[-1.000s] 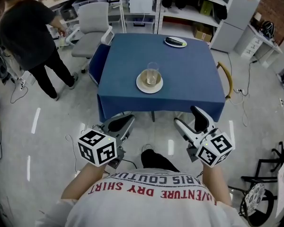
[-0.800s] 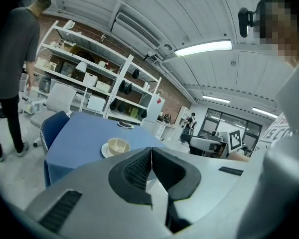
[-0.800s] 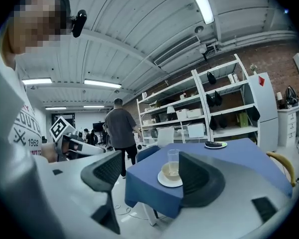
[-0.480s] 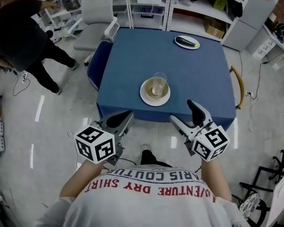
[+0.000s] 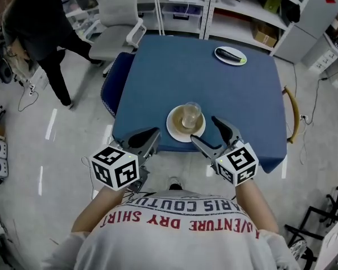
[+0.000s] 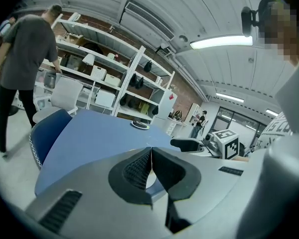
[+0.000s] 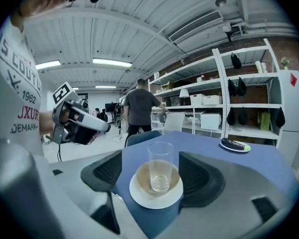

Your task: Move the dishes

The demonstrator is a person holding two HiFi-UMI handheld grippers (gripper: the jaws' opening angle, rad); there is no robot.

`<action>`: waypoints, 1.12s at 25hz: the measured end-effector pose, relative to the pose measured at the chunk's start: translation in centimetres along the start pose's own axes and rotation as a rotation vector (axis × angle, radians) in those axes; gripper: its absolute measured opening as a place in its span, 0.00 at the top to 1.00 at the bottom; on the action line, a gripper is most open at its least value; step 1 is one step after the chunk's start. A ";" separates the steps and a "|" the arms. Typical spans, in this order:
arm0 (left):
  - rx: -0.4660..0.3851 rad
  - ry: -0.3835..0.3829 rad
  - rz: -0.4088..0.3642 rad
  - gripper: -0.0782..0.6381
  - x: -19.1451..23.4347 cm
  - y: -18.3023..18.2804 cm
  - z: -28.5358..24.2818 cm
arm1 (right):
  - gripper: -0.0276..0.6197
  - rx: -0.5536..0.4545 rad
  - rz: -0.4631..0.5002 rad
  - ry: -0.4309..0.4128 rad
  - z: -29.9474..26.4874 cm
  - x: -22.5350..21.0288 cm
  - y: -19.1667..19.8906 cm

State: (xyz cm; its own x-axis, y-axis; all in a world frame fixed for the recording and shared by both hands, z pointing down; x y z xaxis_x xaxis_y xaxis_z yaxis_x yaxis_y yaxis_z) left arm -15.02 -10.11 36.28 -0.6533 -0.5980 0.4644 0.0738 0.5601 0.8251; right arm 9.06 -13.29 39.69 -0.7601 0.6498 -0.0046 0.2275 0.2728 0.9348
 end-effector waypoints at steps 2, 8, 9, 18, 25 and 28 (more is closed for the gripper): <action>-0.003 -0.006 0.001 0.85 0.2 0.0 -0.4 | 0.43 0.025 0.031 -0.002 -1.3 -0.6 0.5; -0.003 -0.022 0.014 0.85 1.1 0.0 -0.2 | 0.43 0.058 0.028 0.008 -4.7 -1.2 1.0; -0.004 -0.025 0.016 0.85 1.3 0.1 0.0 | 0.43 0.062 0.037 0.006 -5.2 -1.0 1.1; -0.006 -0.059 0.068 0.85 3.9 1.2 0.4 | 0.44 0.061 0.021 0.006 -7.7 -0.7 2.5; -0.006 -0.071 0.100 0.85 5.8 1.2 0.5 | 0.49 0.039 -0.003 0.028 -9.3 -0.6 1.8; -0.003 -0.070 0.104 0.85 6.4 1.2 0.4 | 0.52 0.041 -0.007 0.033 -9.5 -0.6 1.7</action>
State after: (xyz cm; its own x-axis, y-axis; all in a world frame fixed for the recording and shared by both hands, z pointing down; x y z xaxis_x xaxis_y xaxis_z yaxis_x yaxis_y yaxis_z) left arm -19.40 -13.05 40.12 -0.6927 -0.4954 0.5241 0.1458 0.6156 0.7745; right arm 4.13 -19.89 44.68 -0.7814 0.6240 0.0012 0.2460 0.3063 0.9196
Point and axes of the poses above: the fingertips, and each gripper's own axes: z backward along the fingers, x to its left, y out of its underside, the point moved 9 cm from there along z, backward along the fingers, and after that the axes turned 9 degrees about y, right-handed, at the moved point
